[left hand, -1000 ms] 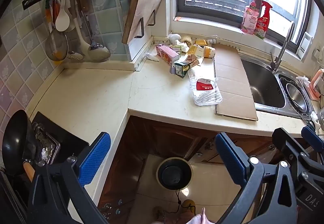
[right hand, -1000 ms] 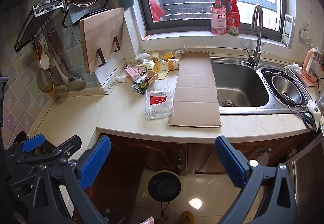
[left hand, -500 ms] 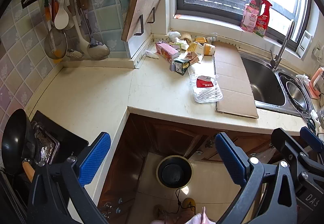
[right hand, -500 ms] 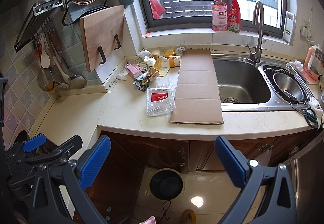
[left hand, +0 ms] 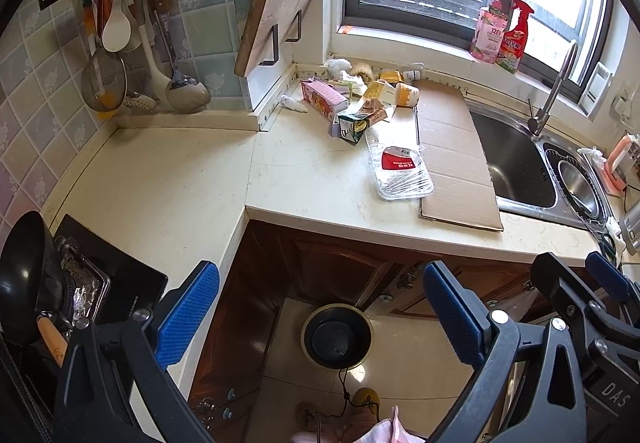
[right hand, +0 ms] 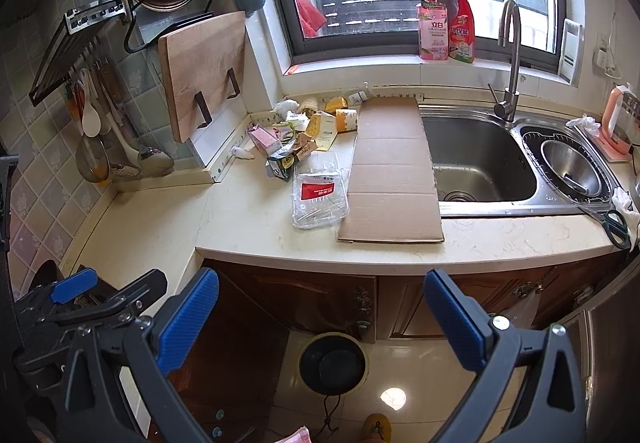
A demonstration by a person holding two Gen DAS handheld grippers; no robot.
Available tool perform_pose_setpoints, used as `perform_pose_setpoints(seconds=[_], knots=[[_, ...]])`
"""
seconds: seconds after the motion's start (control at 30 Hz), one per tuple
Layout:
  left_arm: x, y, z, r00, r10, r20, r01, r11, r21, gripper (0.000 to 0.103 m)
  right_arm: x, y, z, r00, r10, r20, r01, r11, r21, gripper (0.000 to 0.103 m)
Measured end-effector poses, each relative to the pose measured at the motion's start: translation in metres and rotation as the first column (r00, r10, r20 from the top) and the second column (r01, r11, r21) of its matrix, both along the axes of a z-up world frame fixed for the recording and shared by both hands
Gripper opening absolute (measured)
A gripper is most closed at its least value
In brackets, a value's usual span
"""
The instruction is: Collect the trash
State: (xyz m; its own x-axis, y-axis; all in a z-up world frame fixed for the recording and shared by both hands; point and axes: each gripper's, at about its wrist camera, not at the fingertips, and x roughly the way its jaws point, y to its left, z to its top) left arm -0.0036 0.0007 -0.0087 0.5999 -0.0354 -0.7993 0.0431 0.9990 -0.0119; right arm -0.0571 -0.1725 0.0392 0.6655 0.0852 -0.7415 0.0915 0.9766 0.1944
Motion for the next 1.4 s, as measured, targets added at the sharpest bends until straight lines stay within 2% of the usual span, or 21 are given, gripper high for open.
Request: perform_pose_setpoints(seconds=[0.47,1.17,1.4], knots=[[-0.002,0.001,-0.001,1.000,-0.005,0.001,0.005,1.000,0.001,0.097,-0.004,0.004,-0.002,1.000,-0.002,-0.007,0.002,1.000,0.013,0.103],[-0.010,0.007,-0.002,1.000,-0.011,-0.005,0.011,1.000,0.001,0.096,-0.007,0.013,0.001,1.000,-0.002,-0.006,0.002,1.000,0.007,0.103],[-0.006,0.020,-0.004,0.998,-0.047,-0.041,0.045,0.998,-0.033,0.097,-0.011,0.020,0.001,1.000,-0.019,-0.007,0.019,1.000,0.010,0.103]])
